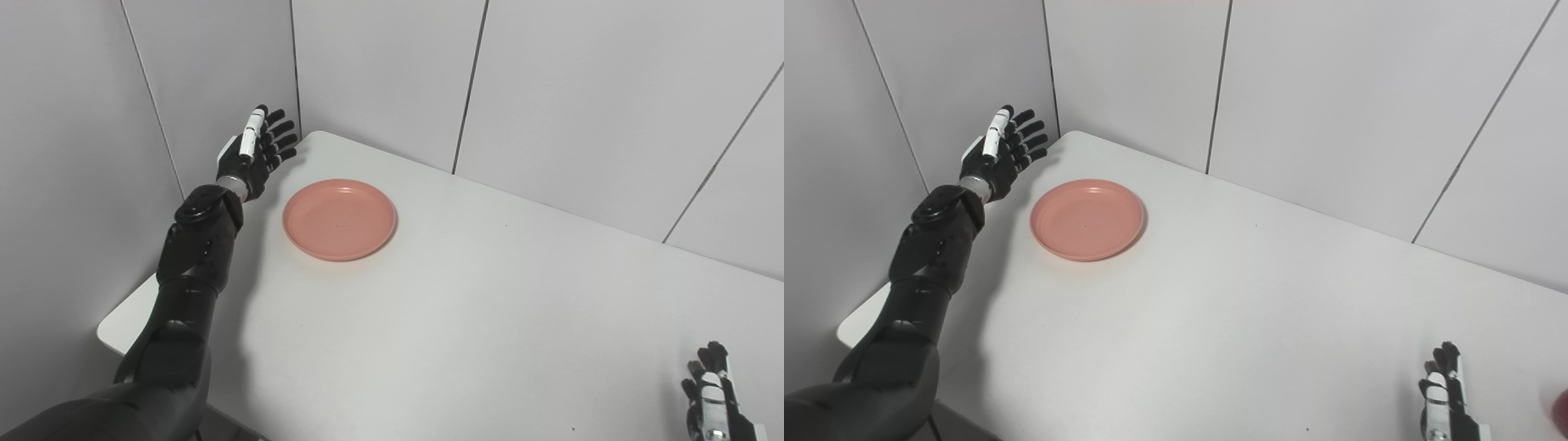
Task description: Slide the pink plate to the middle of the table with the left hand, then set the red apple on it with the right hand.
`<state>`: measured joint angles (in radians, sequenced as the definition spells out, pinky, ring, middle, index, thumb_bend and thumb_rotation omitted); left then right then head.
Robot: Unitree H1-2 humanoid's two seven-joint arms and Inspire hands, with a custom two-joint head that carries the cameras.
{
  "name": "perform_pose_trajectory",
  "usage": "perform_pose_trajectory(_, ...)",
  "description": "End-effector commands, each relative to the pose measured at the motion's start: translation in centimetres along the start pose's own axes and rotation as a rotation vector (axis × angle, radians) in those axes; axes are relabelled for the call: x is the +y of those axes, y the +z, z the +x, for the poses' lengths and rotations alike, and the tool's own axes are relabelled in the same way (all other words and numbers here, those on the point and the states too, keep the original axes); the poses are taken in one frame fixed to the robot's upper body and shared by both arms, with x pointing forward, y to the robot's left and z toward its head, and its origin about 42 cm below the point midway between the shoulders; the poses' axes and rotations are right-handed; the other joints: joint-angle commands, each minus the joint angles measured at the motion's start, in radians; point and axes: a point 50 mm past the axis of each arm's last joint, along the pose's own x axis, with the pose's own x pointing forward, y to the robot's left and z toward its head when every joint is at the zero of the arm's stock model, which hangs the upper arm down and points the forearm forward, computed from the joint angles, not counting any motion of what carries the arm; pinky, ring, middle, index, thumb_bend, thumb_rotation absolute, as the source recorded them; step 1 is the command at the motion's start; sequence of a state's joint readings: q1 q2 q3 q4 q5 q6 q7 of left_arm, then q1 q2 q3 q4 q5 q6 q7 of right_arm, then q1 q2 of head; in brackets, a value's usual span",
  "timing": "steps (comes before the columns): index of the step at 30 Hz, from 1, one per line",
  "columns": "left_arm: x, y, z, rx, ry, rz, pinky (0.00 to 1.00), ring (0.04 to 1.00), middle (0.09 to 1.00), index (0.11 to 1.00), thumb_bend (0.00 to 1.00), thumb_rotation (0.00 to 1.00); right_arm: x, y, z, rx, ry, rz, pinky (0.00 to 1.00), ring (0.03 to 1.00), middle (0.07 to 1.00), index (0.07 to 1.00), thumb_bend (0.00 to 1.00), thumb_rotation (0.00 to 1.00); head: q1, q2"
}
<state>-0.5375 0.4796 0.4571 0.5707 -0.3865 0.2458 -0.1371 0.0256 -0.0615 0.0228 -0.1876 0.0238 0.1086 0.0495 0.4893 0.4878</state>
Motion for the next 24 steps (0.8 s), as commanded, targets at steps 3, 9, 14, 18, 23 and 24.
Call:
perform_pose_trajectory(3,0.4,3.5,0.6,-0.112,-0.013,0.019,0.87,0.883,0.878,0.862,0.30,1.00,-0.1,1.8,0.7,-0.069,0.004,-0.001,1.00,1.000,1.000,1.000,0.00,1.00,0.002,0.000)
perform_pose_trajectory(9,1.2,2.8,0.6,-0.114,-0.011,0.014,0.88,0.892,0.895,0.877,0.31,1.00,-0.1,1.9,0.7,-0.063,0.005,0.003,1.00,1.000,1.000,1.000,0.00,1.00,0.003,0.000)
perform_pose_trajectory(14,1.6,2.5,0.6,-0.114,-0.013,0.014,0.89,0.893,0.898,0.874,0.31,1.00,-0.2,1.8,0.7,-0.069,0.003,0.000,1.00,1.000,1.000,1.000,0.00,1.00,0.003,0.002)
perform_pose_trajectory(18,1.8,2.3,0.6,-0.114,-0.009,0.018,0.89,0.897,0.900,0.878,0.31,1.00,-0.2,1.8,0.7,-0.060,0.003,0.003,1.00,1.000,1.000,1.000,0.00,1.00,0.003,0.002)
perform_pose_trajectory(23,1.9,1.9,0.6,-0.106,-0.002,0.009,0.88,0.885,0.887,0.864,0.32,1.00,-0.3,1.7,0.7,-0.063,0.003,-0.007,1.00,1.000,1.000,1.000,0.00,1.00,0.003,0.003)
perform_pose_trajectory(24,1.9,1.8,0.6,-0.105,0.000,0.007,0.88,0.882,0.885,0.862,0.32,1.00,-0.3,1.7,0.7,-0.062,0.002,-0.009,1.00,1.000,1.000,1.000,0.00,1.00,0.002,0.003)
